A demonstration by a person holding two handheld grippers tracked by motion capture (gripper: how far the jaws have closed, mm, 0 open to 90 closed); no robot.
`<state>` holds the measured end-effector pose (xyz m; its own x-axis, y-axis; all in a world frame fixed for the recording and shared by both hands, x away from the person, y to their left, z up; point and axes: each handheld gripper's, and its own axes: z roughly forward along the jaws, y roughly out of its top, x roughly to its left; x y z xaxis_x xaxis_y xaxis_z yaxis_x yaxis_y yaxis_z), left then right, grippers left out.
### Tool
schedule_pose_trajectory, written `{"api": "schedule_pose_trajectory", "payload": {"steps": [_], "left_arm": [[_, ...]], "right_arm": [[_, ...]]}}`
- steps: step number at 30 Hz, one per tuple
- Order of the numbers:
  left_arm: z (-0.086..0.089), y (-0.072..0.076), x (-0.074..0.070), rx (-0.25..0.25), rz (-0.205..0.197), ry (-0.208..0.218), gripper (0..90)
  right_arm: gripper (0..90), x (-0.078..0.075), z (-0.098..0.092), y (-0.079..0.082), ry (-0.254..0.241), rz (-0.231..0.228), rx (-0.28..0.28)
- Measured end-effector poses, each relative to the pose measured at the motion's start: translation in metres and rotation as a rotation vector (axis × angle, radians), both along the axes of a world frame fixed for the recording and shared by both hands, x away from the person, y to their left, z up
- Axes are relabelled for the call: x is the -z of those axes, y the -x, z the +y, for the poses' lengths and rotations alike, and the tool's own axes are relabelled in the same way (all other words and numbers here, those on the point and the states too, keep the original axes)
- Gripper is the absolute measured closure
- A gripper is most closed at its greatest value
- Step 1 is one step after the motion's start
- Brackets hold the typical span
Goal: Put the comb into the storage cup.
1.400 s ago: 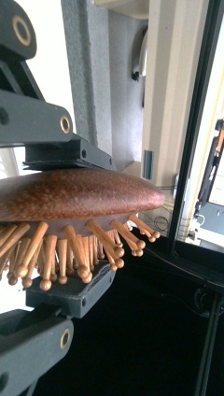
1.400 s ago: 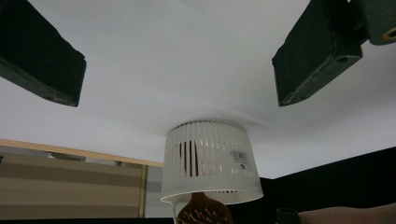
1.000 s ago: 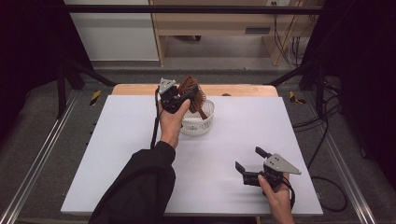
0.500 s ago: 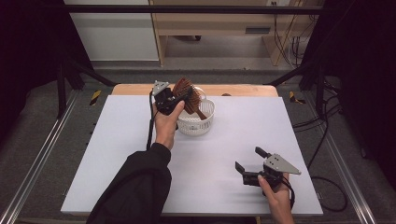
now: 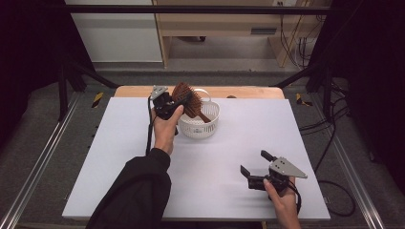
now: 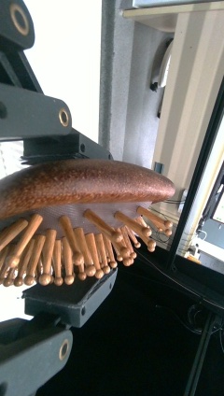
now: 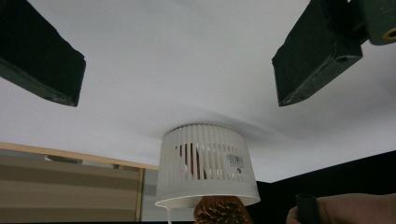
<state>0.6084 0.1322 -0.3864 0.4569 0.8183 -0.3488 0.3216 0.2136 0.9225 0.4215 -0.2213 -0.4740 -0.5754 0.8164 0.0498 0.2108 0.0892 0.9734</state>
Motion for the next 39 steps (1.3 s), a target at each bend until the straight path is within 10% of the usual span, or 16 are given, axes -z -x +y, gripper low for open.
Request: {"api": "schedule_pose_trajectory", "payload": {"steps": [39], "left_arm": [[0.024, -0.005, 0.016, -0.033, 0.058, 0.047, 41.0]], "right_arm": [[2.5, 0.001, 0.001, 0.000, 0.004, 0.006, 0.001]]}}
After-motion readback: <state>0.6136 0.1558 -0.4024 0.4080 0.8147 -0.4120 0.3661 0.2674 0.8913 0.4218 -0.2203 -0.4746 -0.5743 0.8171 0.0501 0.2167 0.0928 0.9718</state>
